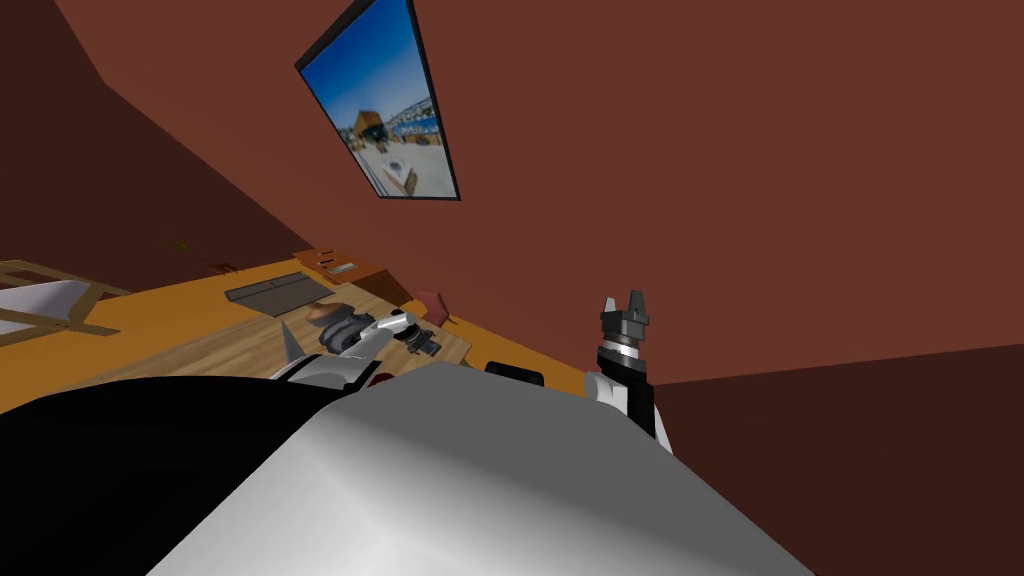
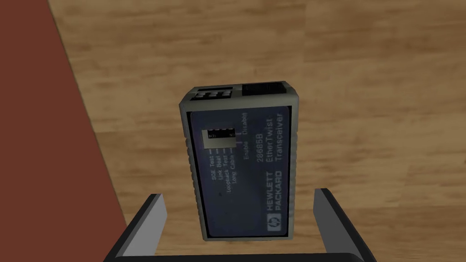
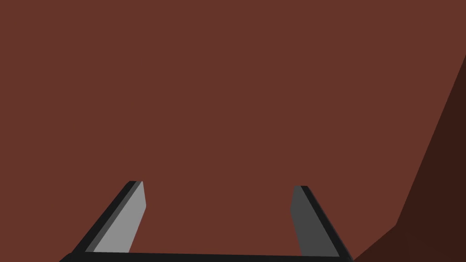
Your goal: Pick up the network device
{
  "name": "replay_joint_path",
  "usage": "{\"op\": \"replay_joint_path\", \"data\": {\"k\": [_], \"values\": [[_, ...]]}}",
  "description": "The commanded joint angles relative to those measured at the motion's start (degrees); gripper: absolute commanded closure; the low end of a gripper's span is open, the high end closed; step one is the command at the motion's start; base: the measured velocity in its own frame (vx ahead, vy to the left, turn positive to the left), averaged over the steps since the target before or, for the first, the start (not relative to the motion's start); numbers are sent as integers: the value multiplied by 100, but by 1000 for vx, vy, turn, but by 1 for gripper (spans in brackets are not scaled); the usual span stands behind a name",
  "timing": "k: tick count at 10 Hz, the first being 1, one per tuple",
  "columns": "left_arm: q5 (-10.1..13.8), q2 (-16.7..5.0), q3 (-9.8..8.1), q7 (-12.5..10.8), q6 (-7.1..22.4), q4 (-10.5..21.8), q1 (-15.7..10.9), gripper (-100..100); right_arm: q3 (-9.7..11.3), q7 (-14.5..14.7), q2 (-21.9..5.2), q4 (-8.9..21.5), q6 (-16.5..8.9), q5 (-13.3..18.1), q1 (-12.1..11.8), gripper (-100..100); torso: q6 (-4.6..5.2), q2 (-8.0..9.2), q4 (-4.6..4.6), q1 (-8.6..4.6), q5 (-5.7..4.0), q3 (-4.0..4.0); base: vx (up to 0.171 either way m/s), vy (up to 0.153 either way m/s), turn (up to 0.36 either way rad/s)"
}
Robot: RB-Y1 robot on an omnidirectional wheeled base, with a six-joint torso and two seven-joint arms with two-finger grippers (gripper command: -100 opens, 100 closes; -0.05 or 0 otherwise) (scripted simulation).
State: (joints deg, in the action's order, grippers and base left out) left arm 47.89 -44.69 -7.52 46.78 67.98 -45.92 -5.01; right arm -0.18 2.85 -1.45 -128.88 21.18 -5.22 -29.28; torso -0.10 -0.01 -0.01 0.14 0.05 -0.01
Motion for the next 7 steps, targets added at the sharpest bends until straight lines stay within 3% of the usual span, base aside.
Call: {"op": "replay_joint_path", "data": {"k": [1,2,3,7], "values": [[-80,136,35,-50,-158,58,0,-100,0,0,0,0,0,0,0,0,0,0,0,0,0,0,-18,59,-35],[-47,80,17,-38,-83,-1,21,-100,0,0,0,0,0,0,0,0,-1,3,1,4,1,2,-7,28,-10],[-52,88,19,-49,-99,-3,24,100,0,0,0,0,0,0,0,0,-1,0,1,-6,-2,1,-2,6,8],[-53,86,20,-49,-93,0,29,100,0,0,1,0,0,0,0,0,4,-7,1,-14,-2,-3,0,0,0]]}}
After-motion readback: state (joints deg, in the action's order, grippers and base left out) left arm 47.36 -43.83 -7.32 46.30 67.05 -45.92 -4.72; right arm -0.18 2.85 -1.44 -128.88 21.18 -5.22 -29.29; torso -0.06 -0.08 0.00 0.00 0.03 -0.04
